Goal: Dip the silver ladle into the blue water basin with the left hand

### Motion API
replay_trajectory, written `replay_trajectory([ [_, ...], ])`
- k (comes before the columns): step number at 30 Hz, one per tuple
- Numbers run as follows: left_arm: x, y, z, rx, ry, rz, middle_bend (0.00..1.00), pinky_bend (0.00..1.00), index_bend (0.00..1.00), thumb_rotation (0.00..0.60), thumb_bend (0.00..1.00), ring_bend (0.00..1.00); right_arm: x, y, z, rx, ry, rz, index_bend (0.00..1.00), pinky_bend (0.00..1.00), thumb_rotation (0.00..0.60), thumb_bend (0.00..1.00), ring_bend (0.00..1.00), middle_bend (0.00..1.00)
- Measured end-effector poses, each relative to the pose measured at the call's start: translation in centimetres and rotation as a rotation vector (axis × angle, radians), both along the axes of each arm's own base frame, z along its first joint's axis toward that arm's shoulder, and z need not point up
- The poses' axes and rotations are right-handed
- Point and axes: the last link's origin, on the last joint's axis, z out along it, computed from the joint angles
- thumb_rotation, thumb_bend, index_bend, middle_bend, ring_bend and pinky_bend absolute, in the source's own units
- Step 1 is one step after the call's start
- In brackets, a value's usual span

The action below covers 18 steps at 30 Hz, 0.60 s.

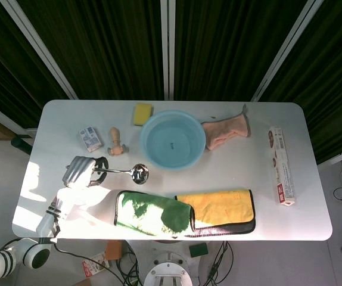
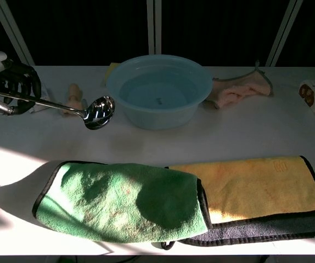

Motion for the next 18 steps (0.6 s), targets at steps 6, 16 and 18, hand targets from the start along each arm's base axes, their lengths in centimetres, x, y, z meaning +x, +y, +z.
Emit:
replay_trajectory([
  [6, 2.1, 1.8, 1.3, 0.003, 0.04, -0.043, 0.73, 0.85, 0.68, 0.6, 0.42, 0.76, 0.0, 0.0, -0.1, 0.007, 0.005, -0.002, 0.0, 0.0, 0.6, 0.38, 0.0, 0.0],
  [16, 6.7, 6.2, 3.8, 0.01, 0.015, -0.038, 0.74, 0.87, 0.7, 0.6, 0.42, 0.78, -0.3, -0.1, 0.3, -0.014, -0.013, -0.006, 0.0, 0.0, 0.6, 0.38, 0.0, 0.0],
  [18, 7.9, 7.2, 3.8, 0.002, 0.024, -0.041, 0.74, 0.87, 0.7, 0.6, 0.42, 0.79, -0.4, -0.2, 0.4, -0.013, -0.014, -0.006, 0.0, 0.0, 0.6, 0.38, 0.0, 0.0],
])
